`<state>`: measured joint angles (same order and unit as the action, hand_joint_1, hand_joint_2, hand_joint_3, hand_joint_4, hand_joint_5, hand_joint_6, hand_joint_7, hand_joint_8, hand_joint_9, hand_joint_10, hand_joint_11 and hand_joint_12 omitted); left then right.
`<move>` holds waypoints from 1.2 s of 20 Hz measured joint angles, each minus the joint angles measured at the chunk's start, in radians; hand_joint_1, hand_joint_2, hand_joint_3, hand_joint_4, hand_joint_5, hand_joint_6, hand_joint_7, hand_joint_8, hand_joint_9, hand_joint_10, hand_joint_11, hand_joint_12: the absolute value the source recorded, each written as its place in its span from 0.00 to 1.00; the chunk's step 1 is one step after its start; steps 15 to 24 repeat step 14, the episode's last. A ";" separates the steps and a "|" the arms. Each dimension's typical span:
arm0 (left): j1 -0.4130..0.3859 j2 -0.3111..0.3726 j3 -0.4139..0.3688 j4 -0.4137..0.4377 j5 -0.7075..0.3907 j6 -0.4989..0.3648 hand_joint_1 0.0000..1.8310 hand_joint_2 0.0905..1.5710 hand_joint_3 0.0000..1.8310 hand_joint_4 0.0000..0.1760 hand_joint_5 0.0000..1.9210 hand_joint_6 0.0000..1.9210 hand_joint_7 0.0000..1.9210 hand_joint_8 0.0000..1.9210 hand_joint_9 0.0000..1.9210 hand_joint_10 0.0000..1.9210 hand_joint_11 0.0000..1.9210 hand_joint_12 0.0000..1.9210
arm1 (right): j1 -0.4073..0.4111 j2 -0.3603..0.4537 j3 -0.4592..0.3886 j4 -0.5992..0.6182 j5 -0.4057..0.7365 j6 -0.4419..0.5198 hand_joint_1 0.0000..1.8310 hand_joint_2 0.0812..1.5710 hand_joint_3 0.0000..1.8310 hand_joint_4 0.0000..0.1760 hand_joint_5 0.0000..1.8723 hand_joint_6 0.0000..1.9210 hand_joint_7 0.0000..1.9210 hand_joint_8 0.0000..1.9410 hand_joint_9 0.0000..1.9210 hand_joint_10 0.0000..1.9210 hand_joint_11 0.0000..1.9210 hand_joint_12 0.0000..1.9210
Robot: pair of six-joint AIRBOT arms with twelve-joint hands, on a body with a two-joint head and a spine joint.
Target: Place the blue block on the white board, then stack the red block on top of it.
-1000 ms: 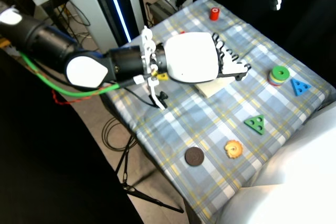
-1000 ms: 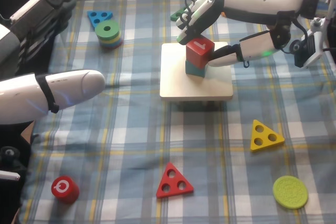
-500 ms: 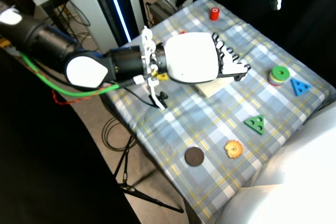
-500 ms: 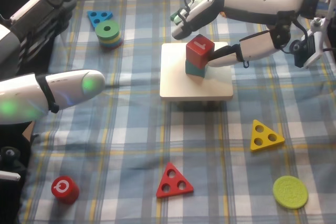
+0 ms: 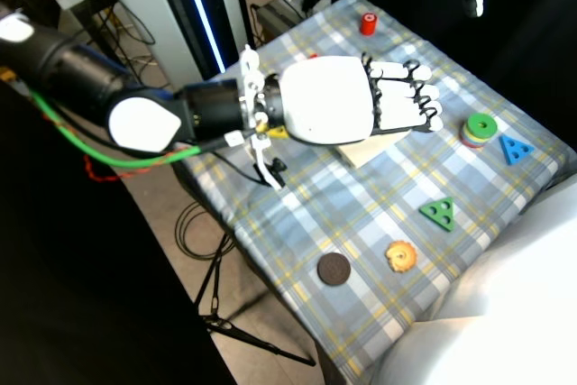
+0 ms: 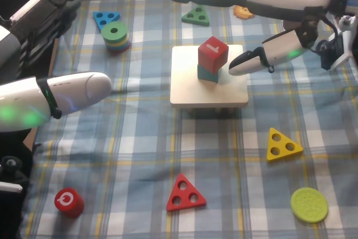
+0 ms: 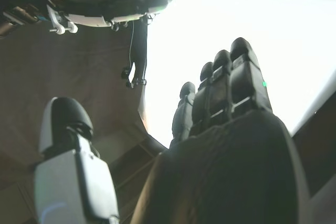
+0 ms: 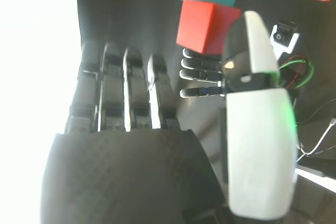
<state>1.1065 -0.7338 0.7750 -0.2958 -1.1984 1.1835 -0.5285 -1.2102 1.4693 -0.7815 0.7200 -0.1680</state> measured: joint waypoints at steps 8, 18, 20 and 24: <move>0.008 0.003 0.014 -0.020 -0.098 -0.061 0.32 0.54 0.00 1.00 0.00 0.00 0.00 0.00 0.00 0.00 0.00 0.00 | -0.252 0.247 -0.239 0.437 0.192 -0.282 0.33 0.45 0.00 1.00 0.00 0.00 0.00 0.00 0.00 0.00 0.00 0.00; 0.045 0.003 0.057 0.006 -0.221 -0.246 0.12 0.65 0.01 0.32 0.00 0.00 0.03 0.00 0.04 0.01 0.04 0.02 | -0.602 0.315 -0.369 0.905 0.701 -0.412 0.36 0.55 0.00 1.00 0.00 0.00 0.02 0.01 0.05 0.01 0.01 0.27; 0.045 0.003 0.057 0.006 -0.221 -0.246 0.12 0.65 0.01 0.32 0.00 0.00 0.03 0.00 0.04 0.01 0.04 0.02 | -0.602 0.315 -0.369 0.905 0.701 -0.412 0.36 0.55 0.00 1.00 0.00 0.00 0.02 0.01 0.05 0.01 0.01 0.27; 0.045 0.003 0.057 0.006 -0.221 -0.246 0.12 0.65 0.01 0.32 0.00 0.00 0.03 0.00 0.04 0.01 0.04 0.02 | -0.602 0.315 -0.369 0.905 0.701 -0.412 0.36 0.55 0.00 1.00 0.00 0.00 0.02 0.01 0.05 0.01 0.01 0.27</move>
